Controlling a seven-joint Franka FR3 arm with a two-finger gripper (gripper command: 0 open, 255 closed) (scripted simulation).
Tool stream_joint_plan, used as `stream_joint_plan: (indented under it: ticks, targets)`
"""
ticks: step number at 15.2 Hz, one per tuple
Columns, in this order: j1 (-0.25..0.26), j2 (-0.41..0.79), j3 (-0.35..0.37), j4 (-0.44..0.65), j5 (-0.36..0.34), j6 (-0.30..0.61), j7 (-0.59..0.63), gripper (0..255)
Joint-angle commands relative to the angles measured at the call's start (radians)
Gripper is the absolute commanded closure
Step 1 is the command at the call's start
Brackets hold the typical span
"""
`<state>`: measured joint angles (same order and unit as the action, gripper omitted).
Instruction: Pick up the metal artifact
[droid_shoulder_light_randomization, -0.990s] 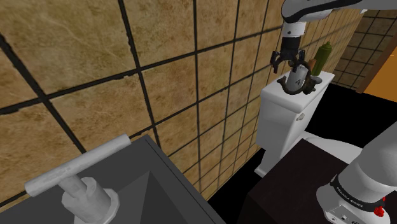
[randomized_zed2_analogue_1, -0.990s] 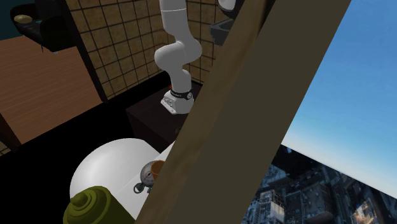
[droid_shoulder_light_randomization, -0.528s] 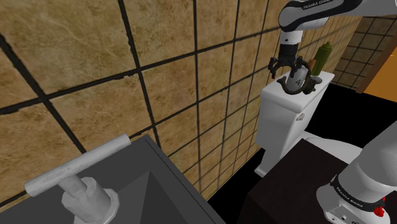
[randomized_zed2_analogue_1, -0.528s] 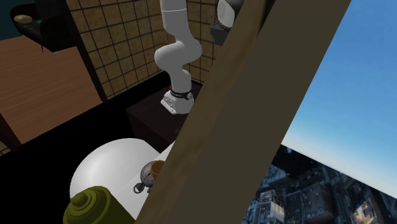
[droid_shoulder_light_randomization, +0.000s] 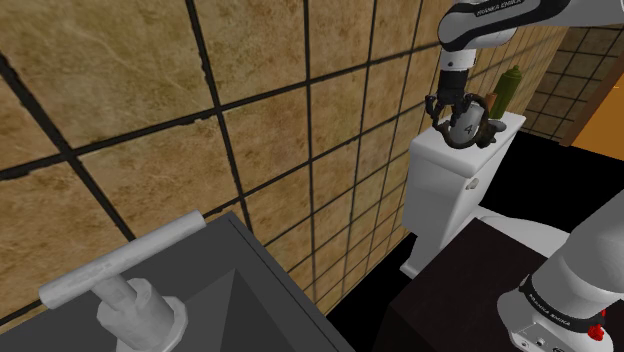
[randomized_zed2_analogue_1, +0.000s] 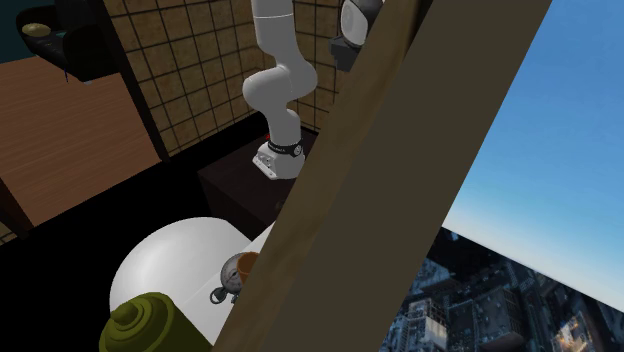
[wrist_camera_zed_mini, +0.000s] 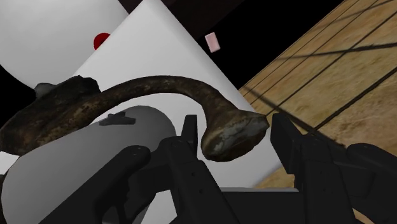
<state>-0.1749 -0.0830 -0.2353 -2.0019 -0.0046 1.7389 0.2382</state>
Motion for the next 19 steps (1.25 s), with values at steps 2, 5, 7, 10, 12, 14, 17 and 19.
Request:
stream_joint_plan:
  ticks: [2, 5, 7, 10, 12, 14, 17, 19]
  targets:
    - [0.000, 0.004, 0.000, 0.001, 0.001, 0.002, 0.000, 255]
    - [0.000, -0.002, 0.000, 0.035, -0.001, -0.038, 0.001, 255]
    - [0.000, -0.005, 0.001, 0.059, -0.001, -0.065, 0.002, 255]
    - [0.001, -0.008, 0.001, 0.096, -0.001, -0.105, 0.003, 255]
    - [0.001, -0.009, 0.002, 0.122, -0.001, -0.131, 0.003, 255]
    - [0.001, -0.009, 0.002, 0.149, -0.001, -0.158, 0.003, 255]
    - [0.001, -0.007, 0.002, 0.192, -0.001, -0.199, 0.003, 255]
    - [0.002, -0.006, 0.002, 0.194, -0.001, -0.201, 0.003, 255]
